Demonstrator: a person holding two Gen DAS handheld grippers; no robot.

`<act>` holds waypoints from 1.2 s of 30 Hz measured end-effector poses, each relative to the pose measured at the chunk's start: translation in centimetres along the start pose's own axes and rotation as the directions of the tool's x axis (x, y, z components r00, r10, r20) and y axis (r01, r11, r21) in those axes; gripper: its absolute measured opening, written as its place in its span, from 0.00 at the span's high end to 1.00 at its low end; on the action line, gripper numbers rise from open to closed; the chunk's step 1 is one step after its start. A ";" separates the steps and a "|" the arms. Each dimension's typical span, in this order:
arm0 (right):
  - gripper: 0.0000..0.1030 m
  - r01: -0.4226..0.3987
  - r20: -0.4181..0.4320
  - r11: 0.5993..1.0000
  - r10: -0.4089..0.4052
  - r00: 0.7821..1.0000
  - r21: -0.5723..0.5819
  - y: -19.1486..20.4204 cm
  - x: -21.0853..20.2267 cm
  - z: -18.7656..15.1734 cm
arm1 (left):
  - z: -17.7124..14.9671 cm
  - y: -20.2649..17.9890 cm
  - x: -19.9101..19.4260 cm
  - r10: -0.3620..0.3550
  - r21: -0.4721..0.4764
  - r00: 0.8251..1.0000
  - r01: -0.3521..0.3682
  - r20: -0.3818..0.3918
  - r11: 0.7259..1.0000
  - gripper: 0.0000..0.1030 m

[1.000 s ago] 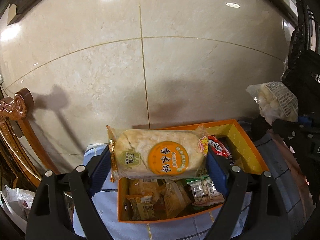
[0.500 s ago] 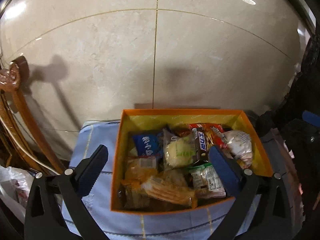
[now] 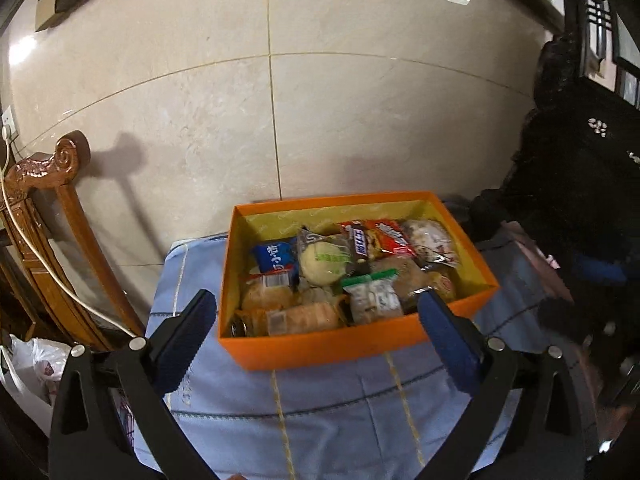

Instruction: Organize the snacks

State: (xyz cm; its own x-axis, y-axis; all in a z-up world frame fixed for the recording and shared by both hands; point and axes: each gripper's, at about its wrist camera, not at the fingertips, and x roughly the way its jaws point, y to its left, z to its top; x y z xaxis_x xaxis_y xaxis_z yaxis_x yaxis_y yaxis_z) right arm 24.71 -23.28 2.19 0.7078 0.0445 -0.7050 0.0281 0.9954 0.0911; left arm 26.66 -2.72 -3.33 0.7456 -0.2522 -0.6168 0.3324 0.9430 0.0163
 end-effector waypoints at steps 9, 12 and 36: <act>0.14 0.008 0.035 1.000 -0.008 0.999 -0.011 0.8 -4.2 -3.8 | -1.4 -0.5 -3.8 -0.023 -0.030 1.000 0.023 0.003 0.999 0.04; 0.13 0.019 0.058 1.000 -0.018 0.998 -0.022 1.3 -5.7 -4.6 | -2.0 -0.8 -4.9 0.008 -0.015 1.000 -0.008 0.011 1.000 0.04; 0.12 0.045 0.049 0.997 -0.042 0.998 -0.055 0.5 -9.8 -10.2 | -5.5 -0.6 -10.2 0.097 -0.038 0.995 -0.096 0.024 0.995 0.04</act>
State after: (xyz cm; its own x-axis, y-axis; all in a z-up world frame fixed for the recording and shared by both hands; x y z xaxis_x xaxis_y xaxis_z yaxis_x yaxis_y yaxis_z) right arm 10.58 -22.41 2.00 0.7395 -0.0017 -0.6731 0.0209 0.9996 0.0205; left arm 15.64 0.50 -1.39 0.7878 -0.1646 -0.5936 0.2369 0.9705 0.0453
